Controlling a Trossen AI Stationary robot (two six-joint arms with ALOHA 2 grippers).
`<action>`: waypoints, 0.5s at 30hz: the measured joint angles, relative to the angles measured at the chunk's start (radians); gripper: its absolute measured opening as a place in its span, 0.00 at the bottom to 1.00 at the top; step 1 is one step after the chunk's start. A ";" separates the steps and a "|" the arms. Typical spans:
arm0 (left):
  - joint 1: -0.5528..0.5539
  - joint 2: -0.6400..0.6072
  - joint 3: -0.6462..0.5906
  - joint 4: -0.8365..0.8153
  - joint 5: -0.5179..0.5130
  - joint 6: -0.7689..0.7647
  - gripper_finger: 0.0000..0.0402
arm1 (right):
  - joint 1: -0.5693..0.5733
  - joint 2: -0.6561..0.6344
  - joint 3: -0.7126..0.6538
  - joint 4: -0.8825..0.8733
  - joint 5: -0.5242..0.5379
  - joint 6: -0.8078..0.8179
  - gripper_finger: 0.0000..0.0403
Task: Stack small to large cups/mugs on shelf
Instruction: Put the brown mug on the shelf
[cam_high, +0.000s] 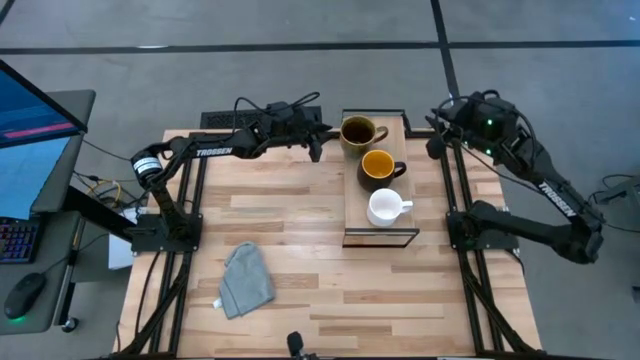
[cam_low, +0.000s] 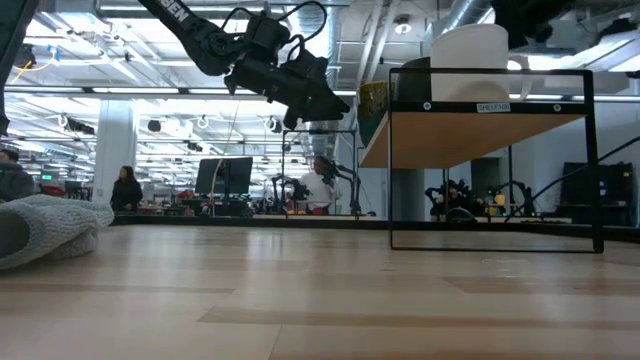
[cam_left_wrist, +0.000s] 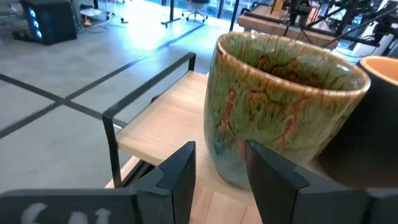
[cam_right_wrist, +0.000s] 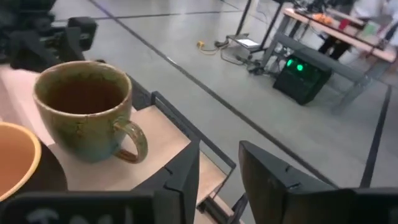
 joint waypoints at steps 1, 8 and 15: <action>0.000 0.000 0.000 0.006 0.000 0.000 0.32 | 0.008 0.005 0.008 -0.001 0.003 -0.012 0.34; 0.000 0.000 0.000 0.018 0.000 0.019 0.32 | 0.022 0.007 0.020 0.022 0.005 -0.018 0.37; 0.000 0.000 0.000 0.015 0.000 0.063 0.32 | 0.022 0.051 0.020 -0.069 -0.005 -0.078 0.35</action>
